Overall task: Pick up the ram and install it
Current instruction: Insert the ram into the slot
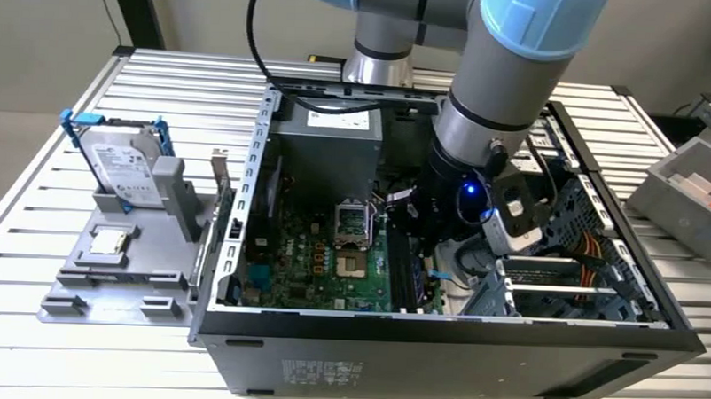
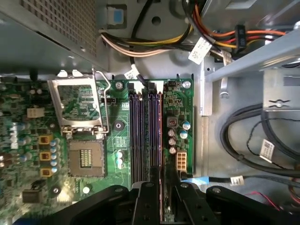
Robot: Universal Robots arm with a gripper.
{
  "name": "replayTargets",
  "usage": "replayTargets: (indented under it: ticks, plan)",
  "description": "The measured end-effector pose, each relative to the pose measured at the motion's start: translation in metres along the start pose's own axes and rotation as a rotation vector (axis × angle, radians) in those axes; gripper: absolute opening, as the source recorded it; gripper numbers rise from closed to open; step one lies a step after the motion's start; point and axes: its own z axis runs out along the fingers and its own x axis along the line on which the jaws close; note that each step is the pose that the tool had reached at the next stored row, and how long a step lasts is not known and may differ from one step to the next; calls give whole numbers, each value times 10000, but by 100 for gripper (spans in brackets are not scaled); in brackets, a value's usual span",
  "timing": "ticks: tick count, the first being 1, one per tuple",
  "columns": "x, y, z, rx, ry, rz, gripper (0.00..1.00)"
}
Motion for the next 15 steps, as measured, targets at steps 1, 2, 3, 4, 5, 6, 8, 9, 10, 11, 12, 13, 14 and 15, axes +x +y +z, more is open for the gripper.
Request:
replayTargets:
  ticks: [1, 2, 3, 4, 5, 6, 8, 9, 10, 11, 12, 13, 14, 15]
  plan:
    - [2, -1, -45, -2, 3, 0, 100]
    - [3, -1, -69, -7, 4, -1, 100]
    - [3, -1, -72, -18, 3, -3, 100]
    - [3, -2, -72, -18, 4, -6, 100]
    - [3, -1, -72, -17, 4, -11, 100]
    - [3, -2, -72, -18, 4, -15, 100]
    - [3, -3, -73, -14, 4, -24, 0]
    - [3, -3, -73, -14, 4, -29, 0]
    - [3, -3, -73, -14, 4, -34, 0]
    - [3, -2, -72, -15, 4, -38, 0]
    - [3, -3, -73, -14, 4, -43, 0]
    - [3, -3, -73, -13, 4, -48, 0]
    - [3, -3, -73, -13, 3, -52, 0]
    - [3, -3, -73, -13, 4, -56, 0]
